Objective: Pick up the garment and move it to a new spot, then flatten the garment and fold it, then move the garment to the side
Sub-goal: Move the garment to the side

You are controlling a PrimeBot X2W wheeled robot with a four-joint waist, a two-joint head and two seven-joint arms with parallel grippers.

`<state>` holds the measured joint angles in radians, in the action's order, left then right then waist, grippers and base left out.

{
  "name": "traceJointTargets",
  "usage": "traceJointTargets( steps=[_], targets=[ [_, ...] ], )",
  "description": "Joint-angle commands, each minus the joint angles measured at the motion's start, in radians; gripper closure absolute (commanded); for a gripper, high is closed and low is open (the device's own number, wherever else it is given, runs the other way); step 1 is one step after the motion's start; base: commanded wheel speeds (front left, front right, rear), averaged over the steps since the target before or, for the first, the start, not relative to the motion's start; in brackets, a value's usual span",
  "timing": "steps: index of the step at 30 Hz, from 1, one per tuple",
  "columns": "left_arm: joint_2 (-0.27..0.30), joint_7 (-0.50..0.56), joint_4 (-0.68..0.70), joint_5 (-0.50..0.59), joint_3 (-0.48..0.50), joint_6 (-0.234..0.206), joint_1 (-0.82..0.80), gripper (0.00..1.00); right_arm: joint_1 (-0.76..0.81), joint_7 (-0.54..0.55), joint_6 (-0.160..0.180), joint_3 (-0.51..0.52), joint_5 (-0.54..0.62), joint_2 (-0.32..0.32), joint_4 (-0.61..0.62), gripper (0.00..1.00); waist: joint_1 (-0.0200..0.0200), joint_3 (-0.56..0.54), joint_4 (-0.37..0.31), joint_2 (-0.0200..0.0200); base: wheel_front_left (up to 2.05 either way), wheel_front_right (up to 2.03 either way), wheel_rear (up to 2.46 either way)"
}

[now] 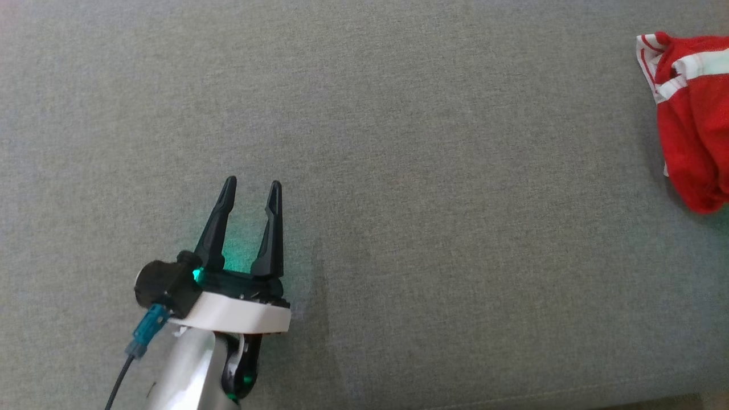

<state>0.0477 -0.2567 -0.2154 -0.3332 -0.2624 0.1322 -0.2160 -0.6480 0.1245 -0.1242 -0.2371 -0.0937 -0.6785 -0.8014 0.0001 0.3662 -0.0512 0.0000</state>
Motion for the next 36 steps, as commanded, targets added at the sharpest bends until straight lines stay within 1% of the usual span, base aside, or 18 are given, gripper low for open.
traceJointTargets(
  steps=[1,3,4,5,6,9,15,20,24,31,34,36],
  targets=[
    [0.003,-0.005,0.029,0.011,0.030,-0.002,-0.018,0.00,0.007,0.006,-0.007,0.012,0.012,-0.024,0.013,1.00,-0.0001,0.002,0.000,0.0000,0.00,0.00,0.00],
    [0.003,-0.005,0.028,0.018,0.029,-0.002,-0.019,0.00,0.010,0.019,-0.007,0.031,0.024,-0.009,0.008,1.00,-0.0001,0.003,-0.002,0.0000,0.00,0.00,0.00],
    [0.003,-0.005,0.028,0.019,0.029,-0.002,-0.019,0.00,0.009,0.020,-0.007,0.042,0.028,-0.002,0.008,0.77,-0.0001,0.003,-0.003,0.0000,0.00,0.00,0.00],
    [0.003,-0.005,0.027,0.020,0.030,-0.002,-0.019,0.00,0.009,0.018,-0.007,0.053,0.034,0.004,0.010,0.09,-0.0001,0.003,-0.004,0.0000,0.00,0.00,0.00],
    [0.003,-0.005,0.026,0.021,0.030,-0.002,-0.019,0.00,0.009,0.016,-0.007,0.065,0.039,0.011,0.011,0.00,-0.0001,0.002,-0.006,0.0000,0.00,0.00,0.00],
    [0.003,-0.005,0.022,0.022,0.032,-0.002,-0.018,0.00,0.014,0.021,-0.007,0.093,0.054,0.033,0.015,0.00,-0.0001,-0.008,-0.010,0.0000,0.00,0.00,0.00],
    [0.003,-0.005,0.016,0.016,0.035,-0.002,-0.004,0.00,0.032,0.034,-0.007,0.131,0.106,0.054,0.050,0.00,-0.0001,-0.057,-0.020,0.0000,0.00,0.00,0.00],
    [0.003,-0.005,0.014,0.004,0.042,-0.002,0.022,0.00,0.056,0.001,-0.007,0.168,0.115,0.105,0.139,0.00,-0.0001,-0.129,-0.027,0.0000,0.00,0.00,0.00],
    [0.003,-0.005,0.018,0.007,0.057,-0.002,0.047,0.00,0.089,-0.043,-0.007,0.187,0.079,0.191,0.246,0.00,-0.0001,-0.185,-0.032,0.0000,0.00,0.00,0.00],
    [0.003,-0.005,0.033,0.012,0.087,-0.002,0.090,0.00,0.190,-0.144,-0.007,0.192,-0.004,0.371,0.464,0.00,-0.0001,-0.267,-0.020,0.0000,0.00,0.00,0.00],
    [0.003,-0.005,0.037,0.015,0.091,-0.002,0.108,0.00,0.265,-0.189,-0.007,0.222,0.000,0.435,0.523,0.00,-0.0001,-0.293,-0.001,0.0000,0.00,0.00,0.00],
    [0.003,-0.005,0.040,0.014,0.096,-0.002,0.119,0.00,0.319,-0.229,-0.007,0.249,-0.006,0.493,0.549,0.00,-0.0001,-0.306,0.013,0.0000,0.00,0.00,0.00]
  ],
)
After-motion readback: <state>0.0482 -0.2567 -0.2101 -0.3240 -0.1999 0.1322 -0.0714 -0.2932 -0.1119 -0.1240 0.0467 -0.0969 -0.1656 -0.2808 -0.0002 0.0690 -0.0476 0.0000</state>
